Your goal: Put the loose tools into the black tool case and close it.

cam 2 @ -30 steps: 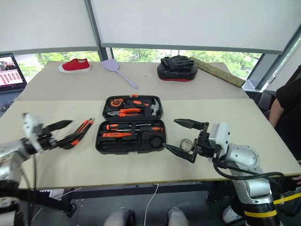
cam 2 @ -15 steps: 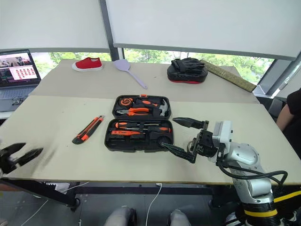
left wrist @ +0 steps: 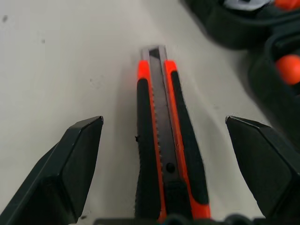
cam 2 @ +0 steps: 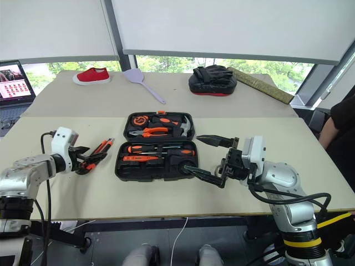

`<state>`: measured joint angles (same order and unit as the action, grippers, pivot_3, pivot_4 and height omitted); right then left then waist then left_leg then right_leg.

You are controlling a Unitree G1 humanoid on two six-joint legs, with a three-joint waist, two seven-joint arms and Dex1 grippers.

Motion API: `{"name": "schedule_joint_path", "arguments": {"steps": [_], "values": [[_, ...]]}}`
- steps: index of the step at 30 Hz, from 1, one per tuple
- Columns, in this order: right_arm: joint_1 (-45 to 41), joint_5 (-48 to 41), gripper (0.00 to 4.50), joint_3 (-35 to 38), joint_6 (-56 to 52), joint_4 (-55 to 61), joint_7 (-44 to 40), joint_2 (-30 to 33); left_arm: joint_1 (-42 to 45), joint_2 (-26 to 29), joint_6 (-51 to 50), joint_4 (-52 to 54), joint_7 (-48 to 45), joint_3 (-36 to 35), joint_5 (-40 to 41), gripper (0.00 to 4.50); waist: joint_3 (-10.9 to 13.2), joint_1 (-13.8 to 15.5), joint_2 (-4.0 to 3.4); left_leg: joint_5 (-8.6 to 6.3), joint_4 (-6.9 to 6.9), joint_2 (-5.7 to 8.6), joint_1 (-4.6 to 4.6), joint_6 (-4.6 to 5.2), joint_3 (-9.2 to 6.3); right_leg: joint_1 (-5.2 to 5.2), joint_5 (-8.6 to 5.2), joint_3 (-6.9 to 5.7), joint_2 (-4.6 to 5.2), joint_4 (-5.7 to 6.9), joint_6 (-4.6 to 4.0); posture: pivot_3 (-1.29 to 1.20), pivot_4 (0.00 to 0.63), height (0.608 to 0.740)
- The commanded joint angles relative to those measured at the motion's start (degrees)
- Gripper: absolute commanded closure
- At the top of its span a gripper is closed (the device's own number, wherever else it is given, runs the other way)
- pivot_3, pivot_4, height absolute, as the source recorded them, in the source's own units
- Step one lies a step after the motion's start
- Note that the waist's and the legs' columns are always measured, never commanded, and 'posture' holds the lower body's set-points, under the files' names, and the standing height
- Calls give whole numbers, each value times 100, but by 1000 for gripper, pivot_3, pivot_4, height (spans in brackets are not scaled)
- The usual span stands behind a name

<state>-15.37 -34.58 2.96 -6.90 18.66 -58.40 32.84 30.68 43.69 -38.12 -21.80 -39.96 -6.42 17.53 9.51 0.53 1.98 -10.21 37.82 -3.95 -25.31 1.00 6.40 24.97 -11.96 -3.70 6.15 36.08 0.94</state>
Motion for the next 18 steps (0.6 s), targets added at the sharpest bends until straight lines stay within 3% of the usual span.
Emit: {"name": "schedule_joint_path", "arguments": {"steps": [1, 7, 12, 15, 18], "values": [[-13, -177, 0, 146, -46, 192, -103, 85, 418, -81, -103, -335, 83, 285, -332, 648, 0, 21, 0, 0, 1, 0, 0, 0, 0, -1, 0, 0, 0, -1, 0, 0, 150, 740], [6, -257, 0, 123, -174, 384, -201, 160, 349, 192, -122, -458, -375, 317, -410, 2771, 0, 18, 0, 0, 4, 3, 1, -1, -1, -5, 0, 4, 7, -2, 0, 0, 150, 740], [187, -264, 0, 300, -145, 441, -124, 198, 605, 432, 941, -425, -1636, -337, 220, 2890, 3, 12, 5, 0, 4, -1, -8, 0, -3, 7, 0, -1, 5, -1, -7, 0, 150, 740], [340, -235, 0, 396, -108, 486, -214, 351, 568, 611, 1612, 20, -2908, -129, 408, 2890, 3, 31, 5, 0, 4, 1, -16, -1, -3, 9, 7, 0, 7, -2, -17, 0, 150, 740], [579, -6, 0, 423, 49, 443, -546, 707, 536, 636, 1800, 893, -4100, 516, 532, 2890, 3, 78, 4, 0, 4, 7, -22, -1, 0, 9, 9, -2, 15, -8, -22, 0, 150, 740]]}}
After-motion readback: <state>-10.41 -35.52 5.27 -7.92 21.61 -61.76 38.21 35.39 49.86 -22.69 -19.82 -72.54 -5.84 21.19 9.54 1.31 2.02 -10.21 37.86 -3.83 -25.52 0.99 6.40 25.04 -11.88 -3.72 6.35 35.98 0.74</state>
